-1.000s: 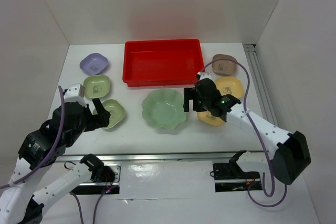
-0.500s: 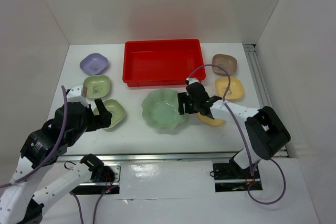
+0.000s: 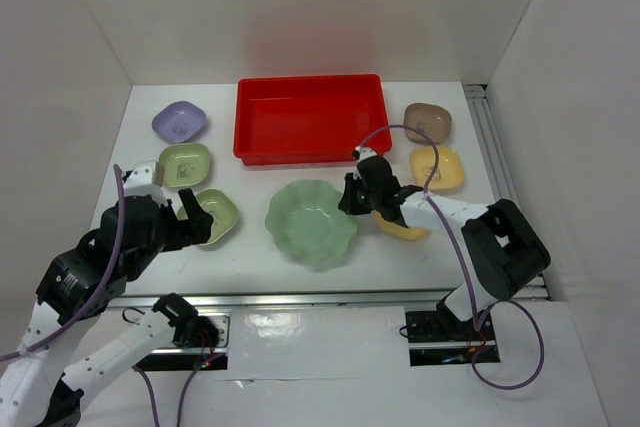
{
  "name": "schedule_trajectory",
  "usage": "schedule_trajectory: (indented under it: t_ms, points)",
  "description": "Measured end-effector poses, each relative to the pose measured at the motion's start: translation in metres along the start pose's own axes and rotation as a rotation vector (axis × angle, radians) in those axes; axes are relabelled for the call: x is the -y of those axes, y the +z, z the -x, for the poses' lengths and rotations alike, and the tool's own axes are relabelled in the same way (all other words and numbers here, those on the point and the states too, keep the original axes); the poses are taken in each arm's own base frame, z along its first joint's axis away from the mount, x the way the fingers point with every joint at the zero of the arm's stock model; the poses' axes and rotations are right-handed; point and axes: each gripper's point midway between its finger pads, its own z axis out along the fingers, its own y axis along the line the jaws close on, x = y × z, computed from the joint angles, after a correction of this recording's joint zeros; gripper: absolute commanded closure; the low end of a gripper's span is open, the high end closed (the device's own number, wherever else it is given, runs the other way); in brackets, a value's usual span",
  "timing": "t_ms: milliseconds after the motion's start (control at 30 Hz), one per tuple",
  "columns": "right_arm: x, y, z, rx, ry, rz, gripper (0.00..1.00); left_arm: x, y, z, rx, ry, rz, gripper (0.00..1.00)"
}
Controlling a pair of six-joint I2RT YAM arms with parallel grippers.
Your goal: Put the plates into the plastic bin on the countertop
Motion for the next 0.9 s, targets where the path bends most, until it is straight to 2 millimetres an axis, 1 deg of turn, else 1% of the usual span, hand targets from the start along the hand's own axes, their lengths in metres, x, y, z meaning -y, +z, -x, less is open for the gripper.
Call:
schedule_trajectory:
  t_ms: [33,167,267,367,433,467,533,567,633,700,733,800,833,867,900]
  points:
    - [-0.003,-0.001,0.001,0.002,0.010,0.013,1.00,0.000,0.000,0.000,0.001,0.000,-0.001,0.00]
    - [-0.003,-0.006,-0.003,-0.010,0.024,0.013,1.00,-0.001,-0.002,0.001,0.010,-0.004,-0.007,0.00]
    - [-0.004,-0.016,-0.004,-0.020,0.029,0.013,1.00,-0.001,-0.003,0.001,0.012,-0.005,-0.008,0.00]
    - [-0.009,-0.033,-0.003,-0.031,0.029,0.027,1.00,-0.001,-0.003,0.001,0.012,-0.005,-0.008,0.00]
    - [-0.018,-0.048,0.006,-0.028,0.030,0.047,1.00,-0.001,-0.003,0.001,0.011,-0.005,-0.009,0.00]
    - [-0.024,-0.055,0.015,-0.014,0.029,0.060,1.00,-0.001,-0.003,0.001,0.011,-0.004,-0.009,0.00]
    - [-0.035,-0.067,0.041,0.023,0.029,0.080,1.00,-0.001,-0.003,0.001,0.011,-0.004,-0.009,0.00]
    - [-0.043,-0.074,0.058,0.051,0.032,0.103,1.00,-0.001,-0.003,0.001,0.011,-0.005,-0.009,0.00]
    - [-0.055,-0.087,0.098,0.122,0.043,0.141,1.00,0.000,-0.003,0.001,0.011,-0.005,-0.009,0.00]
    - [-0.059,-0.098,0.144,0.197,0.061,0.168,1.00,0.000,-0.003,0.001,0.011,-0.005,-0.009,0.00]
    - [-0.059,-0.102,0.166,0.232,0.072,0.180,1.00,0.000,-0.003,0.001,0.011,-0.005,-0.009,0.00]
    - [-0.054,-0.101,0.202,0.279,0.099,0.192,1.00,0.000,-0.003,0.001,0.011,-0.004,-0.009,0.00]
    - [-0.048,-0.097,0.221,0.301,0.120,0.203,1.00,0.000,-0.003,0.001,0.011,-0.004,-0.009,0.00]
    - [-0.041,-0.090,0.235,0.314,0.146,0.207,1.00,-0.001,-0.003,0.001,0.010,-0.004,-0.008,0.00]
    - [-0.033,-0.083,0.243,0.316,0.169,0.206,1.00,-0.001,-0.002,0.000,0.010,-0.004,-0.008,0.00]
